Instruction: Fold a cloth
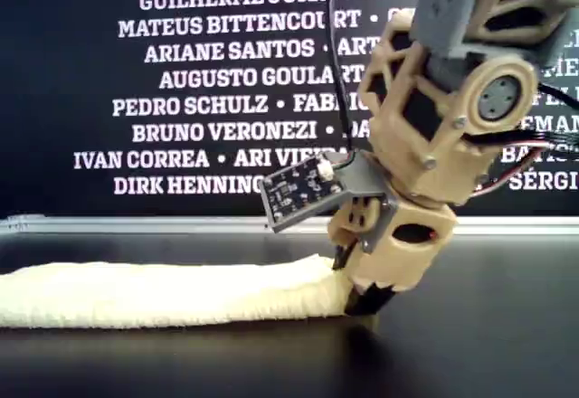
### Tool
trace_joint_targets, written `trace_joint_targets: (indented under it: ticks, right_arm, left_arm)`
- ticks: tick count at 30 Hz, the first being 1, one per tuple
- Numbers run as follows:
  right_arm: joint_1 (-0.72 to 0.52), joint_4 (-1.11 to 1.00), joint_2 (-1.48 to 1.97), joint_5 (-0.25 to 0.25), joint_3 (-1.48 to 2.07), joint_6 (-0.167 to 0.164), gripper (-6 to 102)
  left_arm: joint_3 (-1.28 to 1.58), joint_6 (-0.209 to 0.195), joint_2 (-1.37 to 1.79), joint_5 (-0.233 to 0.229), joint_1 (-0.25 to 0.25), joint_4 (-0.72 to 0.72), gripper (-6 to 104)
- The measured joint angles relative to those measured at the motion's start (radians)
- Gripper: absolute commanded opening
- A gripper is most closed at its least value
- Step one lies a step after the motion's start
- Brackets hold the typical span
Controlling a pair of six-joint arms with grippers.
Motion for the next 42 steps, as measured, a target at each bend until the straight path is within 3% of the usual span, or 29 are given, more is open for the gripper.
trace_joint_targets:
  ticks: [13, 16, 23, 25, 29, 35, 42]
  right_arm:
    - [0.029, -0.005, -0.089, 0.000, -0.086, 0.000, 71]
    - [0.029, -0.005, -0.089, 0.000, -0.086, 0.000, 57]
    - [0.020, -0.005, -0.089, -0.011, -0.086, 0.000, 5]
    - [0.017, -0.005, -0.089, -0.003, -0.086, 0.000, -5]
    - [-0.061, -0.005, -0.089, -0.005, -0.086, 0.000, 2]
    - [-0.245, -0.005, -0.089, -0.005, -0.086, -0.006, 2]
    - [-0.265, -0.011, -0.029, 0.003, 0.006, -0.006, 2]
  left_arm:
    - [0.000, 0.002, 0.000, 0.000, 0.000, 0.000, 96]
    - [0.000, 0.002, 0.000, 0.000, 0.000, 0.000, 96]
    - [0.000, 0.002, 0.000, -0.003, 0.000, 0.000, 96]
    - [0.000, 0.002, 0.000, -0.003, 0.000, 0.000, 96]
    - [0.000, 0.002, 0.000, -0.003, 0.000, 0.000, 96]
    - [0.000, 0.002, 0.000, -0.003, 0.000, 0.000, 96]
    - [0.000, 0.002, 0.000, -0.003, 0.000, 0.000, 96]
